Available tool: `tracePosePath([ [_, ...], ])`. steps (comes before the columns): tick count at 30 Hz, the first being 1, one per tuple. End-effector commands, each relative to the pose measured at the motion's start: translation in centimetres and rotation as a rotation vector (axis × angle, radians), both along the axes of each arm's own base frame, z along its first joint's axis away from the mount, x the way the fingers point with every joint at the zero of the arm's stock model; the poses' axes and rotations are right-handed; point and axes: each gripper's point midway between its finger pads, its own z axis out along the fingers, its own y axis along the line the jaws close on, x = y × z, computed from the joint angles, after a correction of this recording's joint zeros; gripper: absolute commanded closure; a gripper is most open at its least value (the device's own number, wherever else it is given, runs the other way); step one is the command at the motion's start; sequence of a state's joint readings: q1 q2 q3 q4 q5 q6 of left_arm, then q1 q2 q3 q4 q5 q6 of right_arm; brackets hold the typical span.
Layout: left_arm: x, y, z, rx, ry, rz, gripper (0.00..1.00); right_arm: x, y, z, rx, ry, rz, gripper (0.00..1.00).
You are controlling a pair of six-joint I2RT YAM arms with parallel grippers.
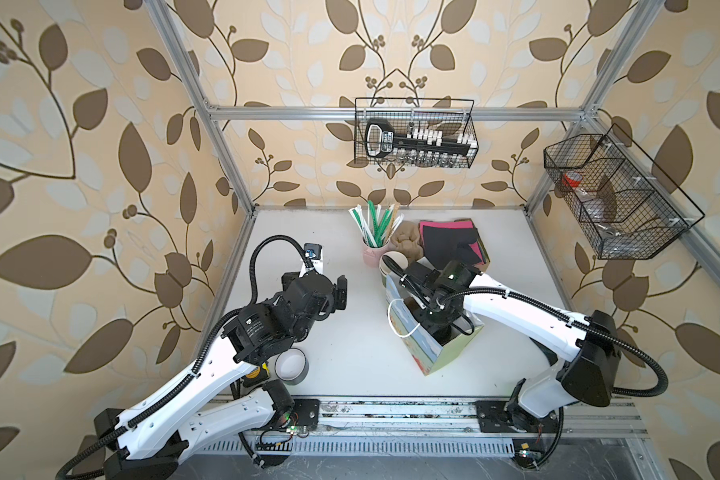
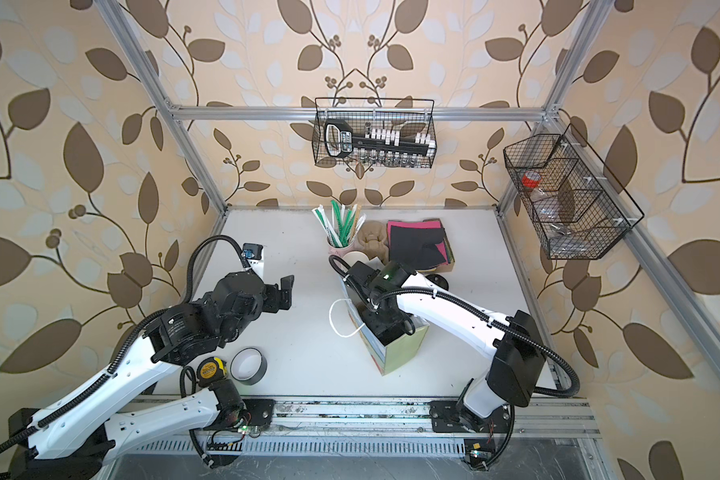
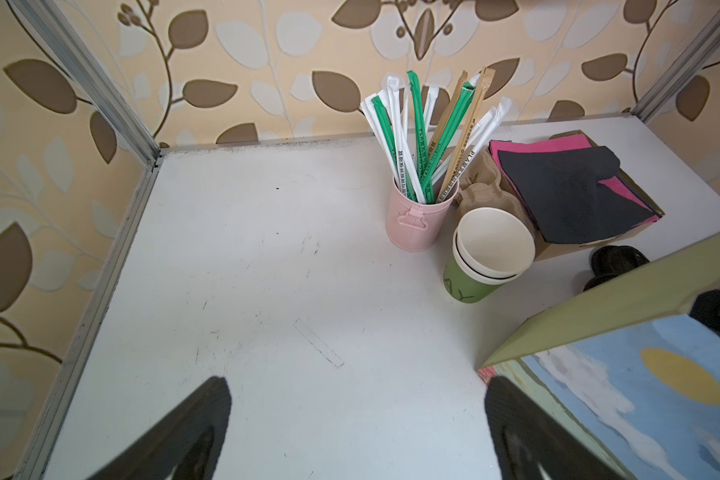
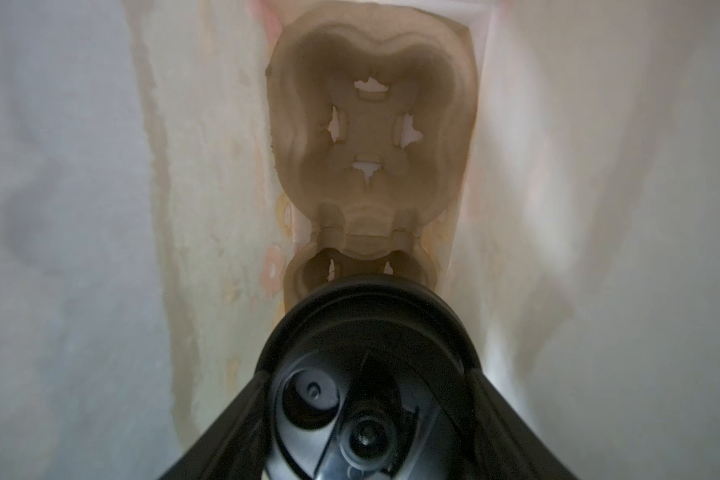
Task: Pack the takeout coffee
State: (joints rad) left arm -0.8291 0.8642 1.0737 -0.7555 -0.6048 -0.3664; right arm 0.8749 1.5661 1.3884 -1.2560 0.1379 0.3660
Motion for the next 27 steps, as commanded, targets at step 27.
tracePosePath([
  [27,0.4,0.1,-0.1,0.014,-0.010,0.005,0.03,-0.2,-1.1,-3.4,0.009,-0.022,-0.031,0.35],
])
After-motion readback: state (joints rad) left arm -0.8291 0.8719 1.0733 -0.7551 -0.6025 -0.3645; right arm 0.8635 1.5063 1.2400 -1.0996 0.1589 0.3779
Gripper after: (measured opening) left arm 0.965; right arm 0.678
